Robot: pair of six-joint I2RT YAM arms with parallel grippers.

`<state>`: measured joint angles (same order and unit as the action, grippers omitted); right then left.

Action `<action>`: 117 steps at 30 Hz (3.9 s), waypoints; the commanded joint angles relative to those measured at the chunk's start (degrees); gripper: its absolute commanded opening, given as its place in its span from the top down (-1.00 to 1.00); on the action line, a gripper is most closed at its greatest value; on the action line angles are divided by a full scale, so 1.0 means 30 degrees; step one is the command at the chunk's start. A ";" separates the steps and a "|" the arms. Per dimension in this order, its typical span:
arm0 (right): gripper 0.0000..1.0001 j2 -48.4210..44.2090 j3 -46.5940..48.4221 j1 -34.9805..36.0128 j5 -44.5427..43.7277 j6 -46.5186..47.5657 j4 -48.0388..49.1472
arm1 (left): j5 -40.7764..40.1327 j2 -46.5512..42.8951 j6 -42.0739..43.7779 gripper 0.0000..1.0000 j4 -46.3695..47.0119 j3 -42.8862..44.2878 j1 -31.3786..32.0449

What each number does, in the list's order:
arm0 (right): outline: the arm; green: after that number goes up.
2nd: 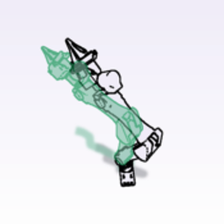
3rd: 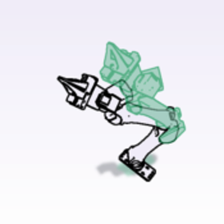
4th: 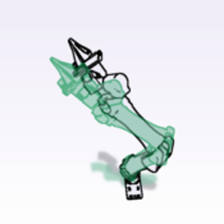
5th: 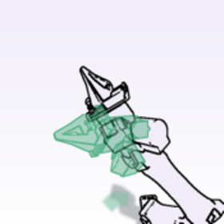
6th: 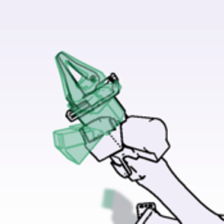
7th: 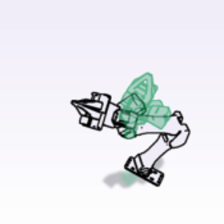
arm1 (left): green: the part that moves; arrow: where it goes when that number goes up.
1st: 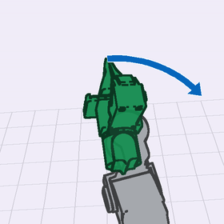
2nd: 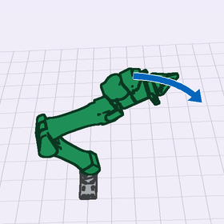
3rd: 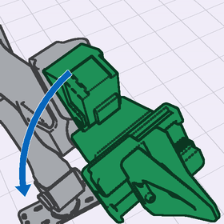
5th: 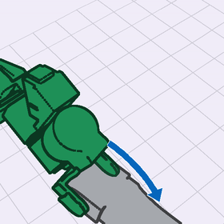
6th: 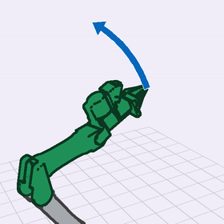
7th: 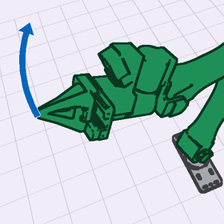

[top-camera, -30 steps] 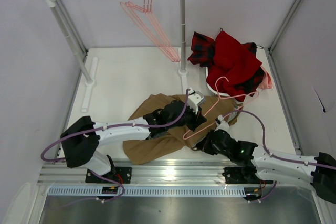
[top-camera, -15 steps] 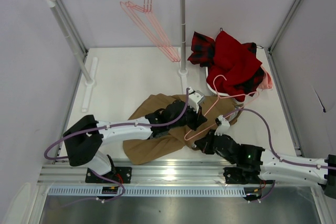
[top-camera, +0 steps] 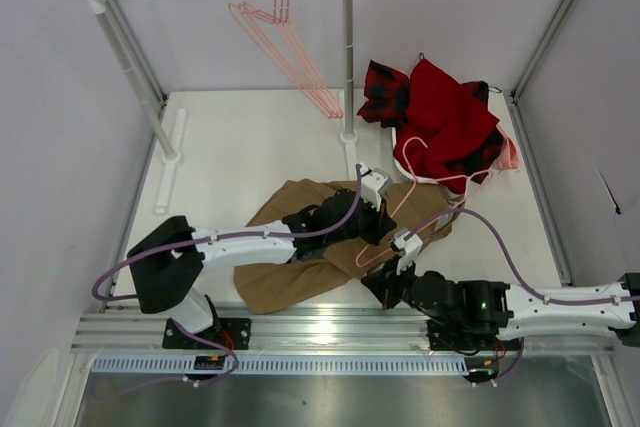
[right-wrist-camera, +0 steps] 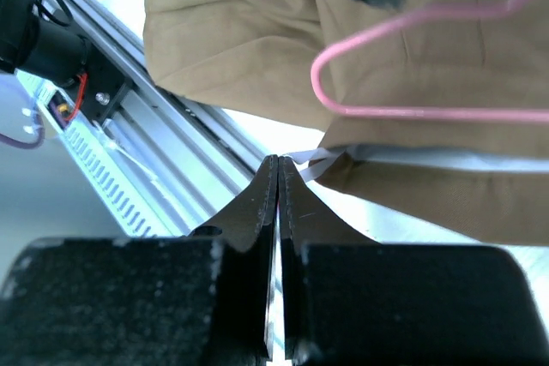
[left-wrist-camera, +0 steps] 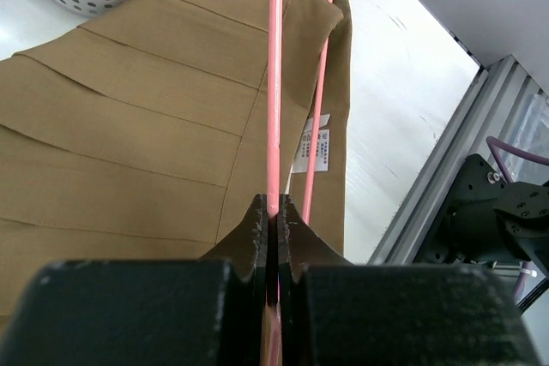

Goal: Place the skirt on the hanger

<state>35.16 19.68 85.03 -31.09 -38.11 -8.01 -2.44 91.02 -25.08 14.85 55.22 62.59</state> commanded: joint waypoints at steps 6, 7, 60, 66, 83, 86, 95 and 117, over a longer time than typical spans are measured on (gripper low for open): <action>1.00 0.0203 0.1493 0.0425 -0.1646 0.4350 0.0679 | -0.0623 0.0069 -0.1364 1.00 0.1114 0.1133 -0.0003; 1.00 0.0350 0.1641 0.0425 -0.1822 0.4614 0.0620 | -0.0652 0.0069 -0.1511 1.00 0.0824 0.1395 0.0026; 1.00 0.2108 0.5217 0.0366 -0.7420 0.5025 -0.1873 | -0.3259 -0.0986 -0.0078 1.00 -0.0878 0.2247 0.1959; 1.00 0.2285 0.5392 0.0366 -0.7652 0.5467 -0.1517 | -0.4021 -0.0984 -0.0049 1.00 -0.2078 0.2716 0.1989; 1.00 0.1025 0.5422 0.0366 -1.0290 0.4734 -0.4098 | -0.2997 -0.3153 0.1593 1.00 -0.4071 0.3126 0.2018; 1.00 0.1025 0.5539 0.0366 -1.0875 0.4384 -0.3747 | -0.2938 -0.3124 0.1272 0.99 -0.4130 0.3009 0.1989; 1.00 0.1083 0.5656 0.0337 -1.0467 0.5964 -0.0991 | -0.2908 -0.3270 0.0303 0.99 -0.3749 0.2423 0.1989; -0.85 -0.2633 1.1952 0.0308 -1.0377 -0.7831 -1.8328 | -0.4929 -0.7954 0.3379 0.99 -0.8198 0.3565 0.1520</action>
<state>29.19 51.68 86.02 -55.61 -49.98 -50.94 -14.46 73.80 -17.39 -8.45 62.96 67.44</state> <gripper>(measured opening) 0.926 0.035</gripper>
